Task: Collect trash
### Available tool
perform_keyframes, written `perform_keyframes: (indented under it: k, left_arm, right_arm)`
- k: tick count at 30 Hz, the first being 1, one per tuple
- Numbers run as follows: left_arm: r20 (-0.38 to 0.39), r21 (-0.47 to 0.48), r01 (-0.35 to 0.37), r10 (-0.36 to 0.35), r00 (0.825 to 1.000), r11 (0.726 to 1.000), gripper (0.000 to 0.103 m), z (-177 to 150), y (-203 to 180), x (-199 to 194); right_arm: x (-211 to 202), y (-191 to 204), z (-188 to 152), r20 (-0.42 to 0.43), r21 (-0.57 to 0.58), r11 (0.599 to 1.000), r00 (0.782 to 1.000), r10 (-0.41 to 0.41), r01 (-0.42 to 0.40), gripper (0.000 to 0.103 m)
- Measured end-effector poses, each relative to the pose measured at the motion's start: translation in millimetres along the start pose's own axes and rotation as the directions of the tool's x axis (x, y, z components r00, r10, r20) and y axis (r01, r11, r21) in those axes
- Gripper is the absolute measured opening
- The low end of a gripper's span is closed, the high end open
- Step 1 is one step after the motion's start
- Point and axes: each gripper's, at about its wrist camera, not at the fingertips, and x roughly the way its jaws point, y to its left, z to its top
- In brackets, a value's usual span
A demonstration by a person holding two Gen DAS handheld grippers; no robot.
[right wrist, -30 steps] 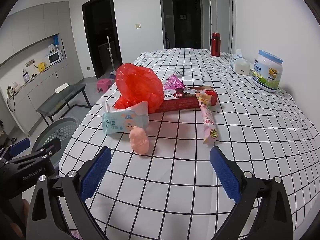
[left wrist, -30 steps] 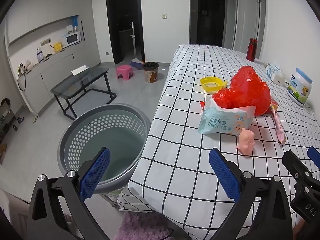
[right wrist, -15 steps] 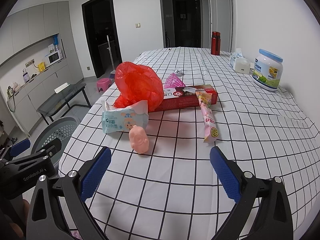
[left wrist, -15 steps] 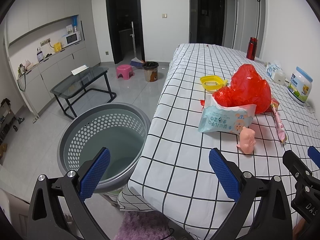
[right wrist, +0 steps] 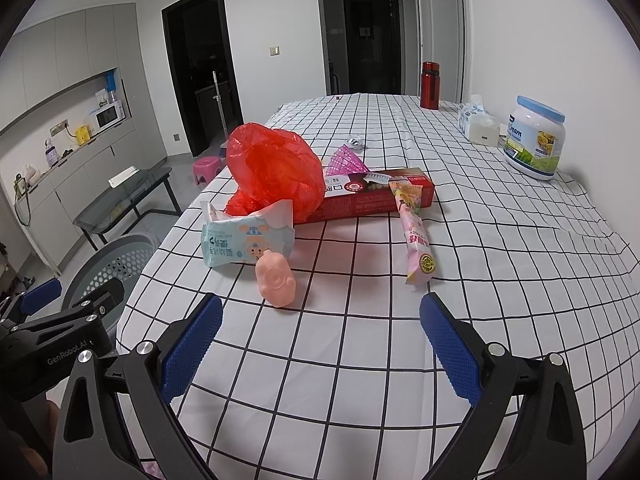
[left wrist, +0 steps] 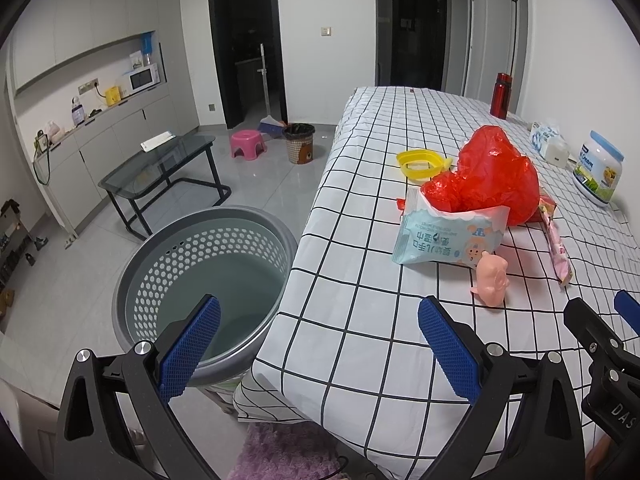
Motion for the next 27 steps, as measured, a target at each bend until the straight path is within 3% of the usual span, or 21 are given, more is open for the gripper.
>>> perform_keyframes:
  k: [27]
  left_arm:
    - [0.002,0.011,0.002,-0.002,1.0,1.0,0.097,2.2,-6.2,-3.3]
  right_arm:
    - [-1.4,-5.2,0.3,0.0,0.009,1.0,1.0,0.001,-0.001,0.094]
